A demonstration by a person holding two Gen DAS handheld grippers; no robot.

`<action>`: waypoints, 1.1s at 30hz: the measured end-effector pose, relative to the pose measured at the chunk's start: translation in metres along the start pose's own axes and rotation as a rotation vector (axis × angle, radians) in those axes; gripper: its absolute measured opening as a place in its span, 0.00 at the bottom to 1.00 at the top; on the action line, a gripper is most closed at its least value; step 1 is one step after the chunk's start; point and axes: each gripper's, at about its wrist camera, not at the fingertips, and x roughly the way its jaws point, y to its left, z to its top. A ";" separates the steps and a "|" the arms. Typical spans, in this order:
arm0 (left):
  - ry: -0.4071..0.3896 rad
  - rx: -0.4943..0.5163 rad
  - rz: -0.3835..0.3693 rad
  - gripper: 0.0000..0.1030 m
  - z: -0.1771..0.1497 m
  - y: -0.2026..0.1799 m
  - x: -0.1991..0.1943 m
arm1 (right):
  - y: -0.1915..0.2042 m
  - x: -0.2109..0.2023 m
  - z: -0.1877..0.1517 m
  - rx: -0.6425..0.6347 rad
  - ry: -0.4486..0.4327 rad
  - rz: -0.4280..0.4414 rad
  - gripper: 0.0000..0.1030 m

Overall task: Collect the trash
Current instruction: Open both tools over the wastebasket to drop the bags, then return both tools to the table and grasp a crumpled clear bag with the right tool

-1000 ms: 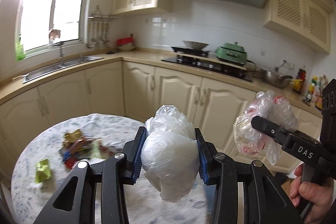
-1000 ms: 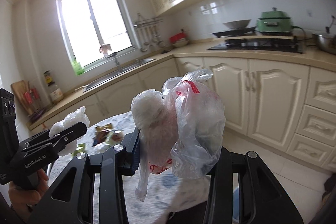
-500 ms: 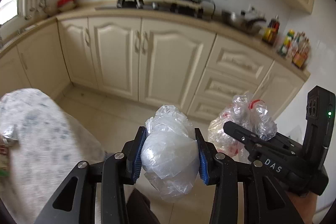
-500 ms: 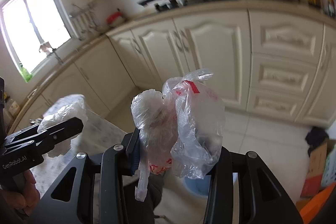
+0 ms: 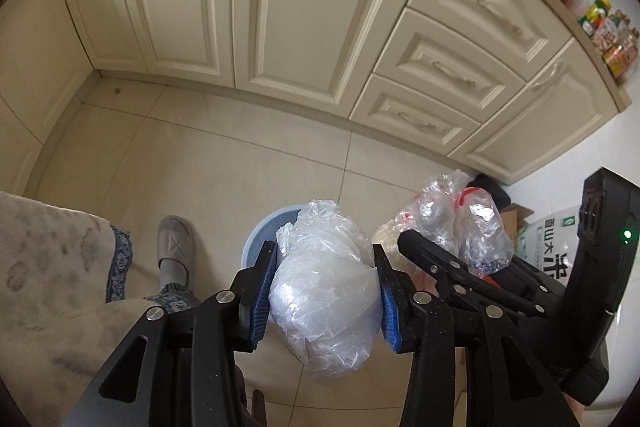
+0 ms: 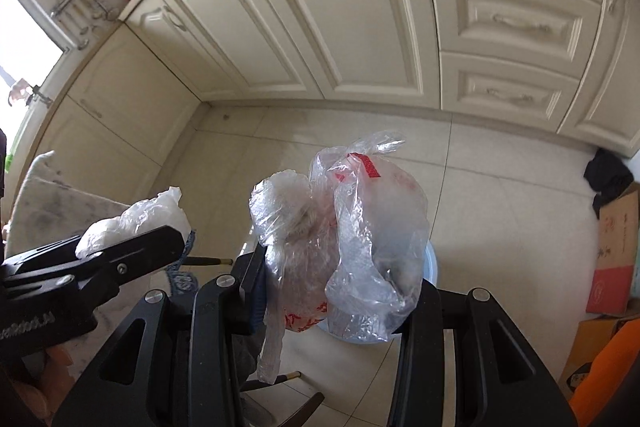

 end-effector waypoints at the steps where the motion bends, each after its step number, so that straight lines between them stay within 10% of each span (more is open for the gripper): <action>1: 0.017 0.005 0.009 0.44 0.000 -0.001 0.008 | -0.004 0.006 0.001 0.010 0.010 -0.006 0.44; 5: 0.026 -0.005 0.058 0.72 0.009 -0.009 0.025 | -0.020 0.019 0.003 0.049 0.033 0.003 0.60; 12: -0.034 -0.002 0.128 0.88 0.020 -0.020 0.011 | -0.034 0.008 -0.006 0.109 0.012 -0.023 1.00; 22: -0.232 0.001 0.142 0.98 0.002 -0.032 -0.081 | 0.000 -0.053 -0.005 0.097 -0.086 -0.028 1.00; 33: -0.564 -0.109 0.177 0.99 -0.121 0.046 -0.262 | 0.149 -0.160 -0.014 -0.100 -0.285 0.112 1.00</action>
